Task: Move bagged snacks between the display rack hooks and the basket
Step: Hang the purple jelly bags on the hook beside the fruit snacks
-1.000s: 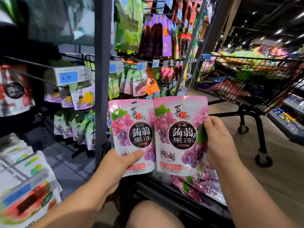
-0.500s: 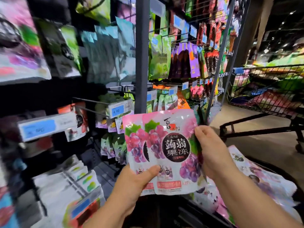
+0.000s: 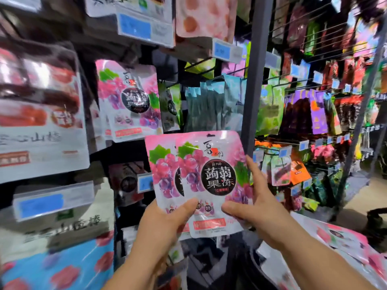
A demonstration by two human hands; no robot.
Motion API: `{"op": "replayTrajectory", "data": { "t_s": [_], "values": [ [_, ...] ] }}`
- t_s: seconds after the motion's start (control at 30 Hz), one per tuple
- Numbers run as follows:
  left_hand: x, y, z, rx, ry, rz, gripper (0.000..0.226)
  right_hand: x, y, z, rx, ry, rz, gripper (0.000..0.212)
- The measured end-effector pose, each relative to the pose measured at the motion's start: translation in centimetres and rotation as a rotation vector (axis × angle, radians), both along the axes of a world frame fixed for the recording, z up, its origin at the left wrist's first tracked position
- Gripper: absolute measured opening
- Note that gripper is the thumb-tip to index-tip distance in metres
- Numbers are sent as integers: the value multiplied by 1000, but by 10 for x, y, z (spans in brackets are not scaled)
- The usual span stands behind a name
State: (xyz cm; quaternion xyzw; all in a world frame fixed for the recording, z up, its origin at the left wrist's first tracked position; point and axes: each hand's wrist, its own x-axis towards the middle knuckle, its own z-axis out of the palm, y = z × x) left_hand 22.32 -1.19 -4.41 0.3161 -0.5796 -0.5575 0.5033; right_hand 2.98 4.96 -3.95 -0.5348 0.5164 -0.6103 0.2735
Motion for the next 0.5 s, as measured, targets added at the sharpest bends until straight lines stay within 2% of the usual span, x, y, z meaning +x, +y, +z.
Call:
{"op": "replayTrajectory", "data": {
  "t_s": [0.23, 0.33, 0.5],
  "values": [
    [47, -11, 18, -126, -90, 175, 30, 32, -33, 23, -108, 32, -19, 92],
    [66, -20, 26, -139, -107, 345, 11, 50, -48, 43, -171, -9, 25, 78],
    [102, -31, 40, -256, -114, 536, 45, 71, -81, 76, -234, -65, 104, 72]
  ]
}}
